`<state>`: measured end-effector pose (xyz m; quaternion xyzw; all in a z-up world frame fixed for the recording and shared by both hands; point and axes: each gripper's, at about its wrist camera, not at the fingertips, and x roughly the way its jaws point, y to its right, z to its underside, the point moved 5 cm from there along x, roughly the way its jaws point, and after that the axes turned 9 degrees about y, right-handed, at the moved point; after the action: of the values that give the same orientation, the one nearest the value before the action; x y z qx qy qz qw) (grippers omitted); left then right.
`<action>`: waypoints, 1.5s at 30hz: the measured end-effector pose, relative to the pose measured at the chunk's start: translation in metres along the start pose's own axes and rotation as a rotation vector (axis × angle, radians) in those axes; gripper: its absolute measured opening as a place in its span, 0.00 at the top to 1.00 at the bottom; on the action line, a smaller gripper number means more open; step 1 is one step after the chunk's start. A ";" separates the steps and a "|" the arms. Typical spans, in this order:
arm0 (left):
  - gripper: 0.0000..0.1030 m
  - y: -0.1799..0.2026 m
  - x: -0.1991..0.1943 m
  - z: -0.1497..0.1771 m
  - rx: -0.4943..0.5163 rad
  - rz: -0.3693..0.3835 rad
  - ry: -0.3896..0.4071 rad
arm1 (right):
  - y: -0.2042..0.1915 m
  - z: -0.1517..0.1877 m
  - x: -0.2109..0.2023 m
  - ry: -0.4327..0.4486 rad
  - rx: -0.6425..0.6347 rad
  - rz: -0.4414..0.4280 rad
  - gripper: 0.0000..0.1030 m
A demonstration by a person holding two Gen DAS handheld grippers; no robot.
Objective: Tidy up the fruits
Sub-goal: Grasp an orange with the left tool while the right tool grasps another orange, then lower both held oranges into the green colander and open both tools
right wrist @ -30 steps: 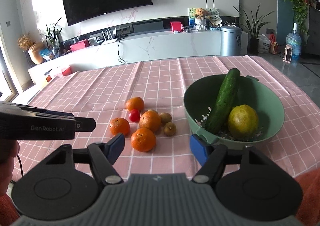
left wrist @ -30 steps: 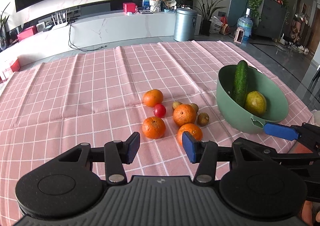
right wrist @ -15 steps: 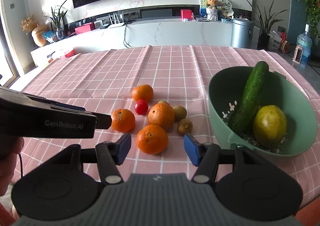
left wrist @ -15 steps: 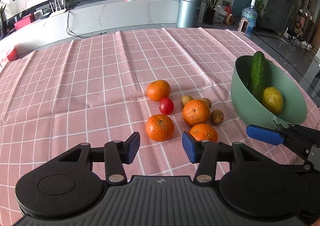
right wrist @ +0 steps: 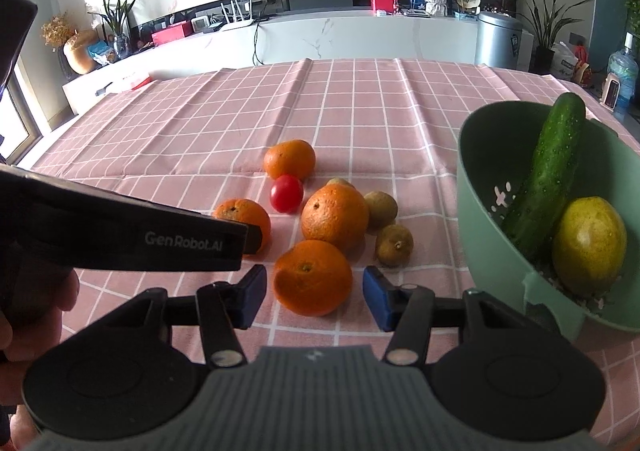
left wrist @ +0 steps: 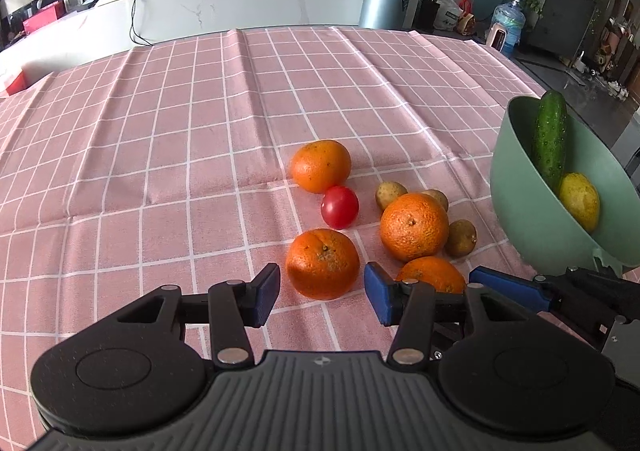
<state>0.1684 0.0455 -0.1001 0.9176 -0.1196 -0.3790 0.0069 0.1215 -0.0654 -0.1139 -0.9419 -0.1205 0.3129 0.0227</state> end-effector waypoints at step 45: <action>0.54 0.055 -0.081 -0.032 -0.033 0.063 0.157 | 0.040 -0.038 -0.117 0.147 0.031 -0.026 0.60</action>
<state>0.1234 0.0083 -0.0153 0.9401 -0.1415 -0.3072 0.0432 0.0621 -0.1314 -0.0196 -0.9602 -0.1257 0.2443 0.0500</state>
